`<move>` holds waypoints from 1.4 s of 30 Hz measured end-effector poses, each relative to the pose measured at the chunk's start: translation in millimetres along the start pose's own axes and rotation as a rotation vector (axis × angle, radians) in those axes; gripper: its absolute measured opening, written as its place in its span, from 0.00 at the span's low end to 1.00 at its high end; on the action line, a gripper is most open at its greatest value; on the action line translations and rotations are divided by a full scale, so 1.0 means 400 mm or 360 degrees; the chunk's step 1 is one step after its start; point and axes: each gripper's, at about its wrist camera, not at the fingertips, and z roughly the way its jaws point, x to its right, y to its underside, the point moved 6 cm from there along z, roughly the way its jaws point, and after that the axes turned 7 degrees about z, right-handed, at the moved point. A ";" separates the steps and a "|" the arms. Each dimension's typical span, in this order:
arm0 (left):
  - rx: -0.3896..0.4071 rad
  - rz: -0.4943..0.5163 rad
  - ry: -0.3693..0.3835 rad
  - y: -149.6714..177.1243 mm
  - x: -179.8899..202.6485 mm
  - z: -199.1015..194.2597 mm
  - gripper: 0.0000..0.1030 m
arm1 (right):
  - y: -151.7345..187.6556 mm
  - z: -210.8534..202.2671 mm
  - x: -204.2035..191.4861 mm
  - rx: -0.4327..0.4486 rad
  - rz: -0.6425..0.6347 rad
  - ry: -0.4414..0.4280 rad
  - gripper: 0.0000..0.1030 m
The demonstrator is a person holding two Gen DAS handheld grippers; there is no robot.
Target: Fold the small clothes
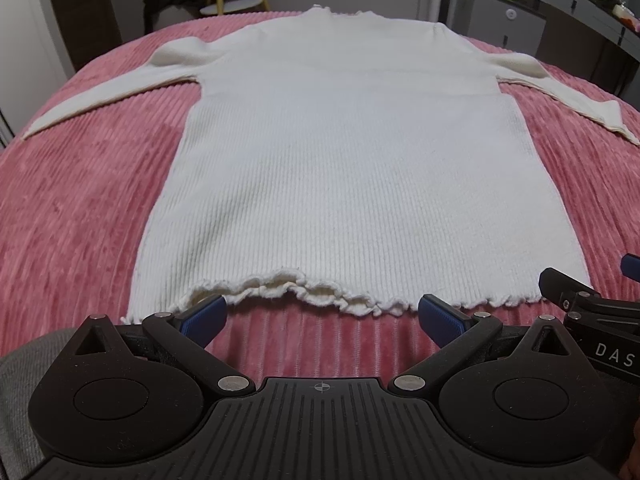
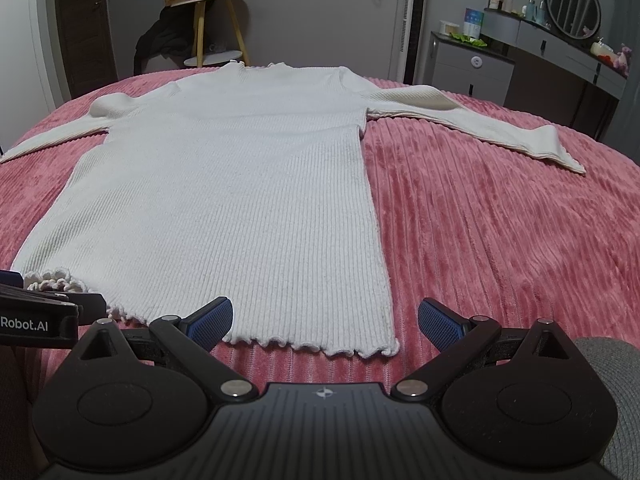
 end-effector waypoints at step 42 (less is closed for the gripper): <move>0.0080 -0.0120 -0.0117 -0.197 -0.021 0.112 1.00 | -0.324 0.194 0.668 0.0205 0.1386 -0.0332 0.96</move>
